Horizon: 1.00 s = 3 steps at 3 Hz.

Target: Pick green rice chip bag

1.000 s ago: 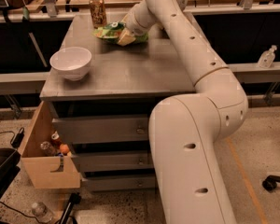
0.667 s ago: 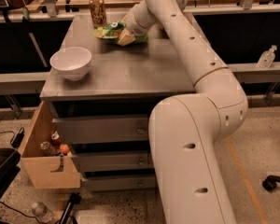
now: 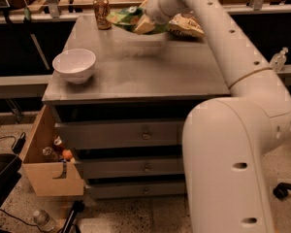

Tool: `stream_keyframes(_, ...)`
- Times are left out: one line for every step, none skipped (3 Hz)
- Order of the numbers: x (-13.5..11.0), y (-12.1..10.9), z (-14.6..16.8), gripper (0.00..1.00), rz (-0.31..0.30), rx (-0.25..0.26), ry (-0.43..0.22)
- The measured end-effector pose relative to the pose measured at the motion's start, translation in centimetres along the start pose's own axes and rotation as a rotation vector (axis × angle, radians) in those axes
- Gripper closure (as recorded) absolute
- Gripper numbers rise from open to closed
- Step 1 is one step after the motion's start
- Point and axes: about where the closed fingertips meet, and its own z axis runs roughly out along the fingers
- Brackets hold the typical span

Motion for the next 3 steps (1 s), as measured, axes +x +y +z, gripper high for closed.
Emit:
stream_keyframes(-1.2, -1.6, -7.9, 1.00, -0.024, 0.077, 0.000)
stream_keyframes(-3.3, -1.8, -16.2, 1.00, -0.059, 0.170, 0.000)
stream_keyframes(-4.8, -1.4, -22.0, 1.00, -0.082, 0.254, -0.061)
